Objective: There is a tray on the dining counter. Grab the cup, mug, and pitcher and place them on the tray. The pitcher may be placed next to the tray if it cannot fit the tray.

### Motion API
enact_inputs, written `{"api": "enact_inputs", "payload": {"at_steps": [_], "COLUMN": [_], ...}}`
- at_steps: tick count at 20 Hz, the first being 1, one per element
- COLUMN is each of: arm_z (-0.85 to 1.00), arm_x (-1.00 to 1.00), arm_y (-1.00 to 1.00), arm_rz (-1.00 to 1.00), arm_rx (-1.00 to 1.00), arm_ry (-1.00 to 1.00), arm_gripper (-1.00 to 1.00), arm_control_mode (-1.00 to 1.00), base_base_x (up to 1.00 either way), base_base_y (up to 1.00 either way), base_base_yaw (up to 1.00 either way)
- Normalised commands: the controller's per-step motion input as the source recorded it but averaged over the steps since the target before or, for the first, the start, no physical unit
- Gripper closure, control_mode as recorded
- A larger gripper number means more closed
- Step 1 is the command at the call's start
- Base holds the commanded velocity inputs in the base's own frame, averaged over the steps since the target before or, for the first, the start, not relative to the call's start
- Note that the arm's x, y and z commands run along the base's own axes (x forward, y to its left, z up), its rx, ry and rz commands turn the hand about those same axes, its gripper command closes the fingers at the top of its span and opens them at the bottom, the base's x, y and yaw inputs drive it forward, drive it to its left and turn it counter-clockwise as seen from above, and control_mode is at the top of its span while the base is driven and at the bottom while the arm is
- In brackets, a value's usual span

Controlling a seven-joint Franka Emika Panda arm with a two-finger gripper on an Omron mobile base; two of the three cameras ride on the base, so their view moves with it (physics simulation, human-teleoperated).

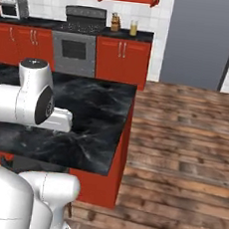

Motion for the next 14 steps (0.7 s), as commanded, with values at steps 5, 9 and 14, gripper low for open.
{"api": "enact_inputs", "payload": {"at_steps": [5,9,14], "arm_z": [0.00,0.00,0.00], "arm_x": [0.00,0.00,0.00], "arm_y": [0.00,0.00,0.00], "arm_rz": [0.00,0.00,0.00], "arm_rx": [0.00,0.00,0.00], "arm_ry": [0.00,0.00,0.00], "arm_gripper": [-1.00,-1.00,-1.00], "arm_control_mode": [1.00,1.00,1.00], "base_base_x": [0.48,0.39,0.42], "base_base_y": [-1.00,-1.00,-1.00], "base_base_yaw": [-0.01,0.00,0.00]}}
